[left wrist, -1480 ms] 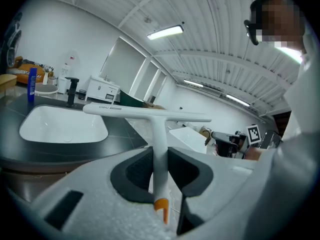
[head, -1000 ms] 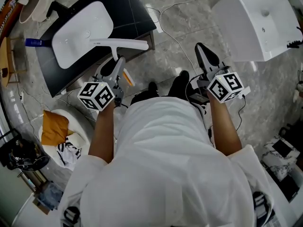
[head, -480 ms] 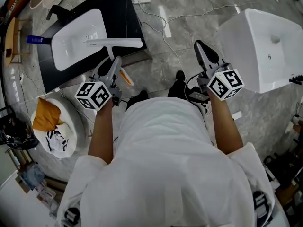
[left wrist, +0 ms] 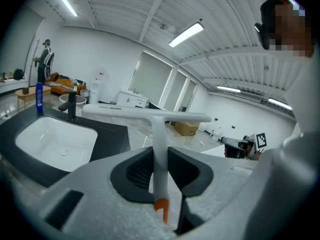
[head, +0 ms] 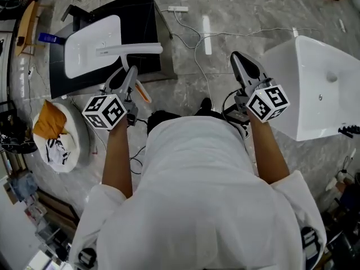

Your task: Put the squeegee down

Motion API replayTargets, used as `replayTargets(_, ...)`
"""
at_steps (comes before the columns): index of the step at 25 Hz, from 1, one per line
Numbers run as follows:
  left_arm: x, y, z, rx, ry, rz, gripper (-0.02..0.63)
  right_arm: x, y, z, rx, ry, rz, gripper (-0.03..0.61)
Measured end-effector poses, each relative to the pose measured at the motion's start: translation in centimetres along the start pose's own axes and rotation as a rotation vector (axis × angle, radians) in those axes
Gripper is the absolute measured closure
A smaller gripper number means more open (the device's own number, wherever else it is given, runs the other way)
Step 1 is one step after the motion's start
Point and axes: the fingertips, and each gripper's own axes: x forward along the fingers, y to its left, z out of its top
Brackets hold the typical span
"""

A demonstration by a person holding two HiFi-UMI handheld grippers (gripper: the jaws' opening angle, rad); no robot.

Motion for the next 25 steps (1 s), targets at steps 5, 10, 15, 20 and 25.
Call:
replayTargets(5, 0.6, -0.9, 0.4, -0.001, 0.023, 0.078, 0.524, 1.0, -1.6, 0.6, -0.003, 0.01, 0.082, 0.563)
replayTargets(10, 0.6, -1.0, 0.7, -0.006, 0.037, 0.13, 0.523, 2.6, -2.5, 0.6, 0.007, 0.024, 0.133, 0.563)
replayTargets(15, 0.2, -0.5, 1.1, -0.008, 0.051, 0.166, 0.525, 3.9, -2.2, 0.5, 0.011, 0.039, 0.164, 0.563)
replayTargets(20, 0.5, 1.0, 1.8, -0.012, 0.077, 0.183, 0.525, 5.2, -2.4, 0.9, 0.006, 0.046, 0.163, 0.563)
replayTargets(25, 1.9, 2.5, 3.2, -0.031, 0.063, 0.19, 0.525, 6.5, -3.5, 1.0, -0.013, 0.079, 0.165, 0.563)
